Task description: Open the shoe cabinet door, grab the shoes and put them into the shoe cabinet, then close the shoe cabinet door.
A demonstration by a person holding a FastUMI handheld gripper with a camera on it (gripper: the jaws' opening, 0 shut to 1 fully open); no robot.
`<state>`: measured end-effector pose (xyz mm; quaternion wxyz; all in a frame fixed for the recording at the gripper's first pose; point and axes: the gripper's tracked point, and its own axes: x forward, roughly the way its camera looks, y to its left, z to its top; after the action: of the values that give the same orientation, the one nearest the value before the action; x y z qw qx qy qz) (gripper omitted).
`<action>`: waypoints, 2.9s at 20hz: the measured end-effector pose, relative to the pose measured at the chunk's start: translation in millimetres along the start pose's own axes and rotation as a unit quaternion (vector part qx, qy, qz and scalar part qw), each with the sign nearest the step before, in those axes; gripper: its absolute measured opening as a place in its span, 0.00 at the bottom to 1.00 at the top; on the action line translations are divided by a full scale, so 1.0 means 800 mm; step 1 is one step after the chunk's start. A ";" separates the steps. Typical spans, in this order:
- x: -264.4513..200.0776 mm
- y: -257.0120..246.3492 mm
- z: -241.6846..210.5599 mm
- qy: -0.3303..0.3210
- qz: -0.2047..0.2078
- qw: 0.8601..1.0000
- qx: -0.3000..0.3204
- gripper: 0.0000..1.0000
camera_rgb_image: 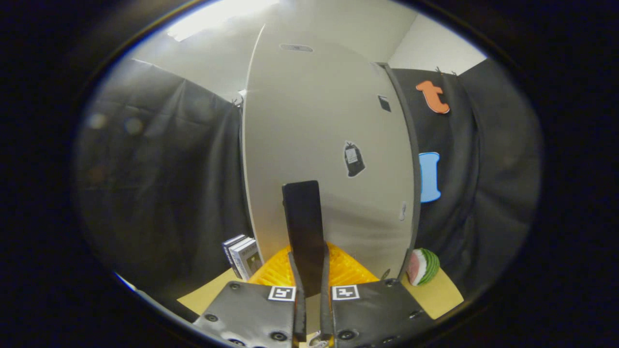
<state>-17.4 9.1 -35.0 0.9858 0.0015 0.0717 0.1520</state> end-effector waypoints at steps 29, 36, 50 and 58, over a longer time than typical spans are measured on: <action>-0.066 -0.179 0.016 0.017 -0.072 0.997 0.020 0.03; -0.086 -0.180 0.015 0.010 -0.123 0.992 -0.007 0.03; -0.136 -0.017 -0.015 -0.013 -0.203 0.979 -0.008 0.02; -0.004 0.125 -0.165 0.081 -0.126 0.989 -0.019 0.26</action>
<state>-68.8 100.7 -162.9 0.9879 -0.0382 0.1479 0.0279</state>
